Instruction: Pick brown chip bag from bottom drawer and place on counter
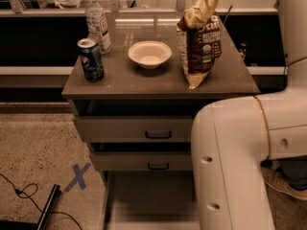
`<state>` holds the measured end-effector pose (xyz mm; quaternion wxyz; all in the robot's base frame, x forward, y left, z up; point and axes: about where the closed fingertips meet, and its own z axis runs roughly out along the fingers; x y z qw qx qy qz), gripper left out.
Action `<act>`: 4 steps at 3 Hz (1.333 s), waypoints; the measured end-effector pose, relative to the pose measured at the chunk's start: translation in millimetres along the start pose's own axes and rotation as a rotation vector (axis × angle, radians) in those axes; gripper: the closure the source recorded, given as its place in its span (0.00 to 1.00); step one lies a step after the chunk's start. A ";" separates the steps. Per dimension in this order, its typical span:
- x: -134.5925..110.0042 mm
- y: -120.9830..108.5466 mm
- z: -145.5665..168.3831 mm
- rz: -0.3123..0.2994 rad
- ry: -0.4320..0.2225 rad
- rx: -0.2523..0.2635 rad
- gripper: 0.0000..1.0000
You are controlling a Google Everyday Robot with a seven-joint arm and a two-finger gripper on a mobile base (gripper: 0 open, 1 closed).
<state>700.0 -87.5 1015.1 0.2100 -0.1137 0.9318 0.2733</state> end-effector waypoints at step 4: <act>-7.2 -8.3 -69.6 0.044 -0.159 0.003 0.00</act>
Offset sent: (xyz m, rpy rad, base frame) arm -0.0240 -0.0315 0.0456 0.0565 -0.0601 -0.0555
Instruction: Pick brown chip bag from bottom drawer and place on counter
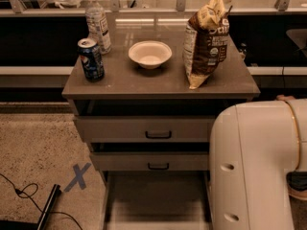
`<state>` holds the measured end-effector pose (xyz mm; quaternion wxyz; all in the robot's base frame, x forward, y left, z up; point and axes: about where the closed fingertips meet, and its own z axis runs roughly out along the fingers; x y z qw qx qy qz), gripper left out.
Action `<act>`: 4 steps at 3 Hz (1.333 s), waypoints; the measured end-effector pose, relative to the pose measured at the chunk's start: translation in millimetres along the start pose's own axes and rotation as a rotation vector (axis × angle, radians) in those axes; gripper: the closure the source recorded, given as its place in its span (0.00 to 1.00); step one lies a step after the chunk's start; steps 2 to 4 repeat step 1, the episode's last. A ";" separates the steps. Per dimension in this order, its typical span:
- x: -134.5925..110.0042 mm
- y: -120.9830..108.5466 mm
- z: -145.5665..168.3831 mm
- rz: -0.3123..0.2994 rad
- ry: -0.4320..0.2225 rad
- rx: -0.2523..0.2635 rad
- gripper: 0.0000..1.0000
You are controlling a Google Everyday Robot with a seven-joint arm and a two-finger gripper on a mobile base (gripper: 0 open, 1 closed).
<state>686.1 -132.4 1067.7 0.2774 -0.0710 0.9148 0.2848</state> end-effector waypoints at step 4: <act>0.0 0.0 0.0 0.000 0.000 0.000 0.00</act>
Offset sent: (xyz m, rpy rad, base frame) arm 0.0000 0.0000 0.0000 0.0000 0.0000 0.0000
